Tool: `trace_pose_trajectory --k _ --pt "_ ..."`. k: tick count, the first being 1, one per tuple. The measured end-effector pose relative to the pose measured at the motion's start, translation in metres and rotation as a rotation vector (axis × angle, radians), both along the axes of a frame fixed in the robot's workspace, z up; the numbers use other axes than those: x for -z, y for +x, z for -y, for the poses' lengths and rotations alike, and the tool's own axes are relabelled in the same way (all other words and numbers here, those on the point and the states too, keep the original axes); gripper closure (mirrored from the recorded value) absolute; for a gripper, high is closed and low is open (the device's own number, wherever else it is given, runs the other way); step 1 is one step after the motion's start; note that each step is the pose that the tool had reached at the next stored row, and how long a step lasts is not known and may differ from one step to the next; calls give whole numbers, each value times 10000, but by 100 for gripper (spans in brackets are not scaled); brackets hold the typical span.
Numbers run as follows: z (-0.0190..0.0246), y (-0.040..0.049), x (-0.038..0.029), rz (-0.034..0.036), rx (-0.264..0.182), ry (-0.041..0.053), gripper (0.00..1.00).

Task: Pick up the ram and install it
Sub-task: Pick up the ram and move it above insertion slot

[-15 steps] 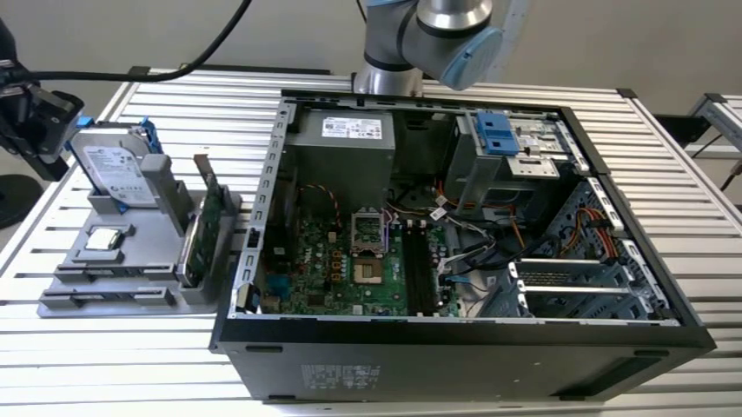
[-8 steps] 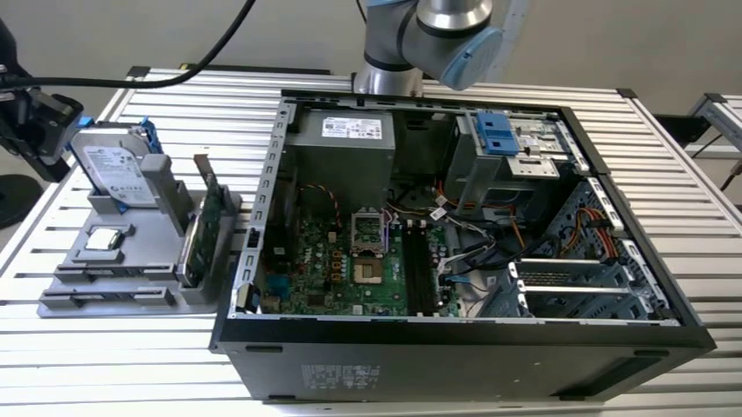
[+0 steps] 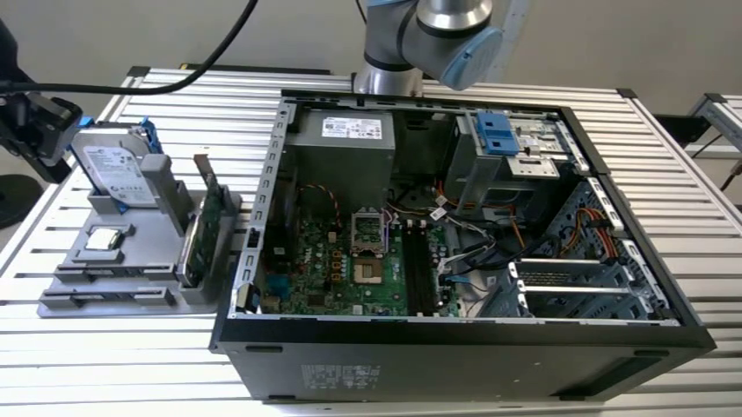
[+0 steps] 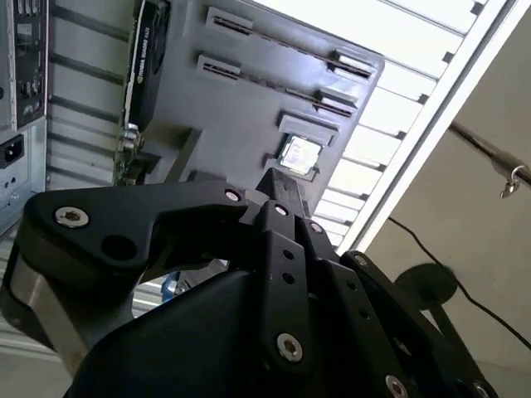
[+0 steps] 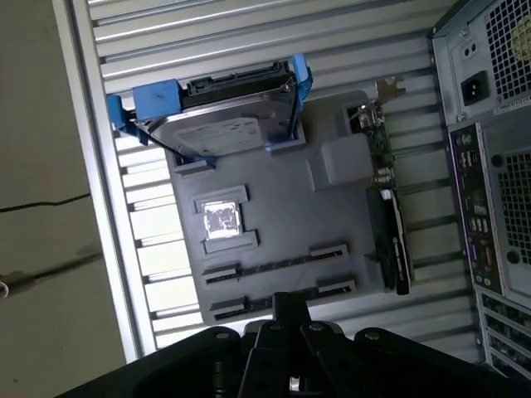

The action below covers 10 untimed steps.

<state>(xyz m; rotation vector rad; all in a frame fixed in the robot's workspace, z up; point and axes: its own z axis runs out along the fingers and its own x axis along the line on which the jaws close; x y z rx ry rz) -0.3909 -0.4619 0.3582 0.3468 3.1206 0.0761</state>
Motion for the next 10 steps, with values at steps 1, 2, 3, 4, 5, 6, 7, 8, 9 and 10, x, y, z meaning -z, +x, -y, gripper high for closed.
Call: trace_pose_trajectory --k 1,2,3,4,5,6,7,8,9,10 --pt "0 0 1 0 60 0 100" --pt "0 0 3 1 120 0 100" --pt "0 0 4 0 181 0 100" --pt "0 0 5 0 240 0 100" --pt "0 -1 6 0 302 0 100" --pt "0 -1 7 0 365 -1 100" --pt "0 -1 8 0 425 0 100" --pt "0 -1 9 0 487 0 100" --pt "0 -1 10 0 550 0 100" --pt "0 -1 10 1 612 0 100"
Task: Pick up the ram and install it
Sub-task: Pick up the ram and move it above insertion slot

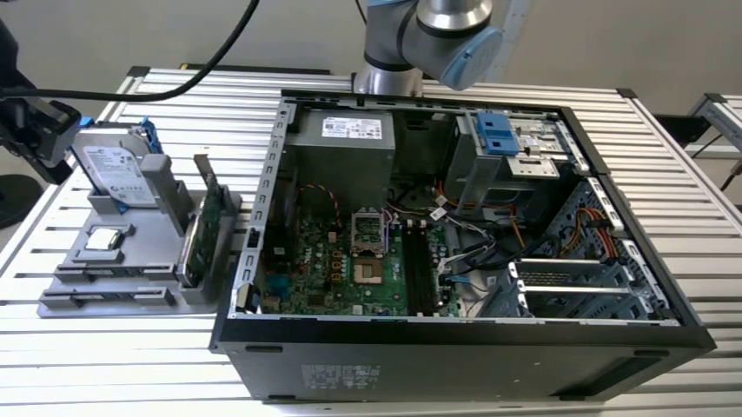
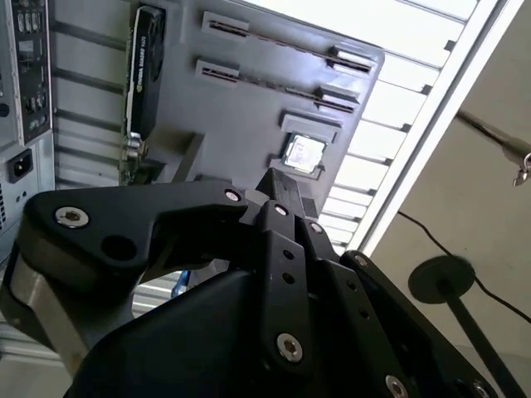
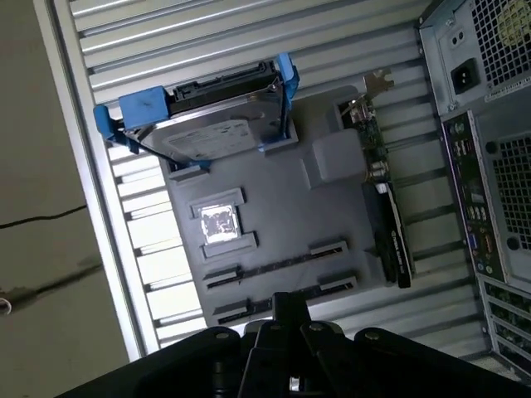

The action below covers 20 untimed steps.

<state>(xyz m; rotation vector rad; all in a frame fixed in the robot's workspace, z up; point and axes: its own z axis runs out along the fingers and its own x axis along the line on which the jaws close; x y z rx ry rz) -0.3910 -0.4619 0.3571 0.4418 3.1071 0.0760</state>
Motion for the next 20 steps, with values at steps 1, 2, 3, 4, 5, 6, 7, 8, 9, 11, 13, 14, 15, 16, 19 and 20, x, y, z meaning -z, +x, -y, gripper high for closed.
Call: trace_pose_trajectory --k 1,2,3,4,5,6,7,8,9,11,13,14,15,16,19,20 --pt "0 0 1 0 66 0 100" --pt "0 0 2 0 131 0 100" --pt "0 -1 2 0 197 0 100" --pt "0 -1 3 0 263 0 100" --pt "0 -1 4 -1 330 0 100" --pt "0 -1 5 0 396 0 100" --pt "0 -2 6 0 464 0 100" --pt "0 -2 7 0 530 0 100" --pt "0 -2 7 0 596 0 100" --pt "0 -3 9 0 732 0 100" --pt "0 -3 10 0 863 0 100" --pt "0 -3 11 0 928 0 100" --pt "0 -4 11 0 992 0 100" --pt "0 -4 12 0 1058 0 100" --pt "0 -5 14 0 1240 0 100" --pt "0 -5 15 0 1300 0 100"
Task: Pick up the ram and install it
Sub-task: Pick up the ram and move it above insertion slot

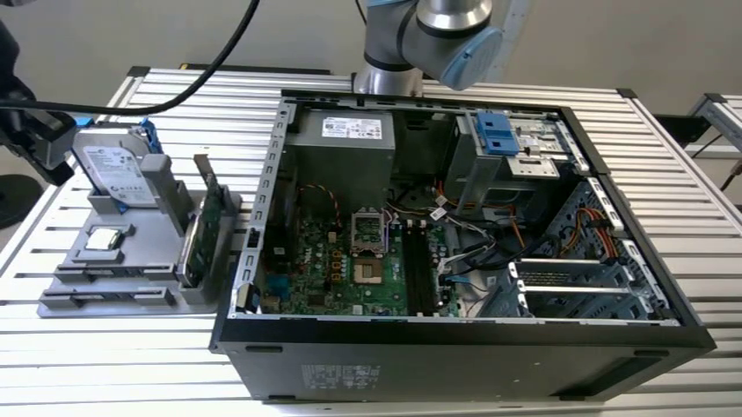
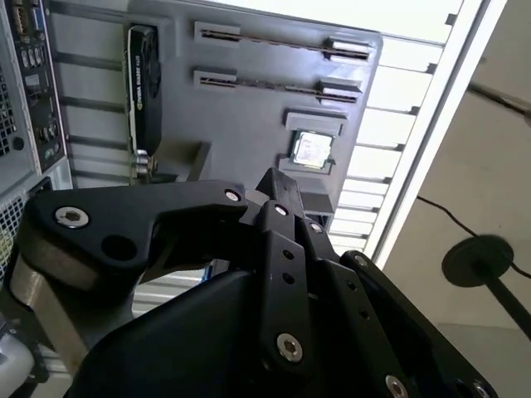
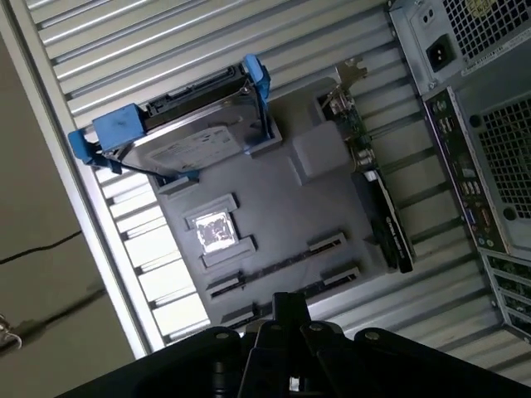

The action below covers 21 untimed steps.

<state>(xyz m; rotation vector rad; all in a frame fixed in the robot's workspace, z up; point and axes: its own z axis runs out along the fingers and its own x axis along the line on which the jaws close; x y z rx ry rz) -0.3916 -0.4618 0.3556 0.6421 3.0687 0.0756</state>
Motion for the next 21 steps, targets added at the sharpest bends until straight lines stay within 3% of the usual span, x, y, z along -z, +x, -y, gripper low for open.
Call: trace_pose_trajectory --k 21 --pt "0 -6 11 0 1190 0 100"
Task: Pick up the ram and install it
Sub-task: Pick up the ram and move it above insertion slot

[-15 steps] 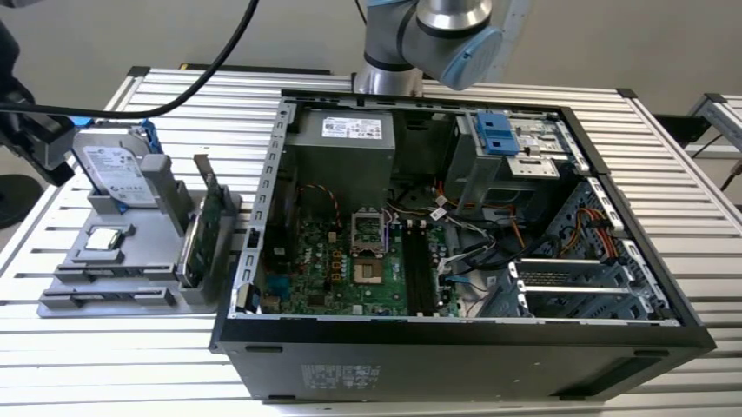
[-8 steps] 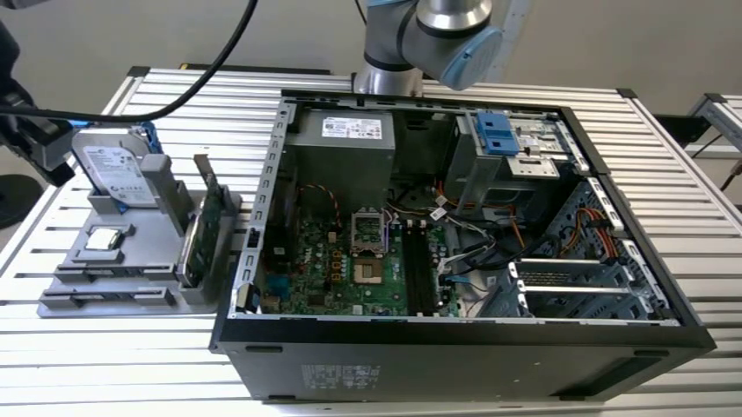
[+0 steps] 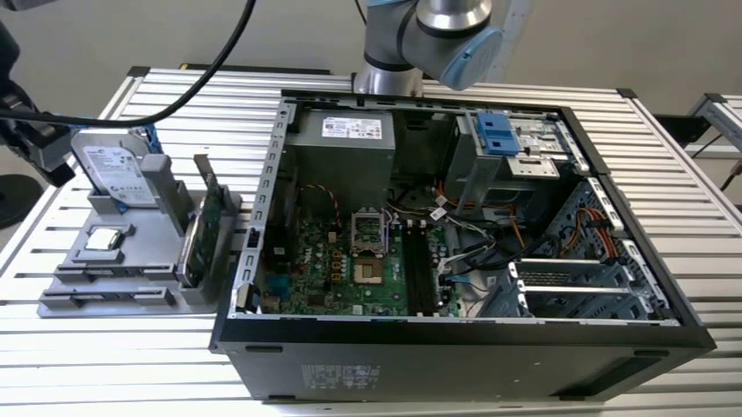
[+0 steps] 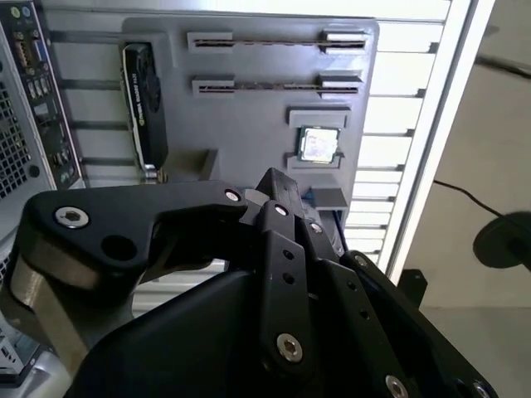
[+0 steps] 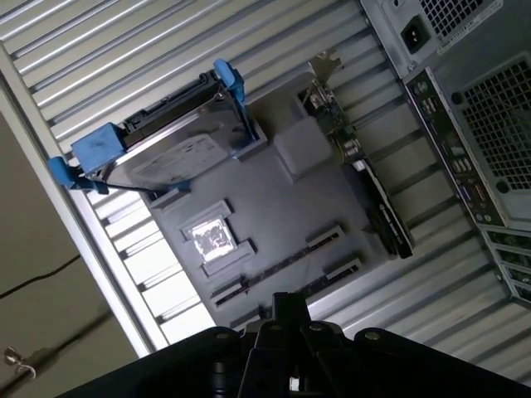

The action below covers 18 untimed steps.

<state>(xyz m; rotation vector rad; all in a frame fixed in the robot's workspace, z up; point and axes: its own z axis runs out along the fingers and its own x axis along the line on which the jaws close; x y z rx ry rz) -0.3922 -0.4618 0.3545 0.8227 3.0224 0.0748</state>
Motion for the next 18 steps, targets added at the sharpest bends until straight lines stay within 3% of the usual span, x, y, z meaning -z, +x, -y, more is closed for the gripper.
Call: trace_pose_trajectory --k 18 --pt "0 -3 4 0 808 0 100"
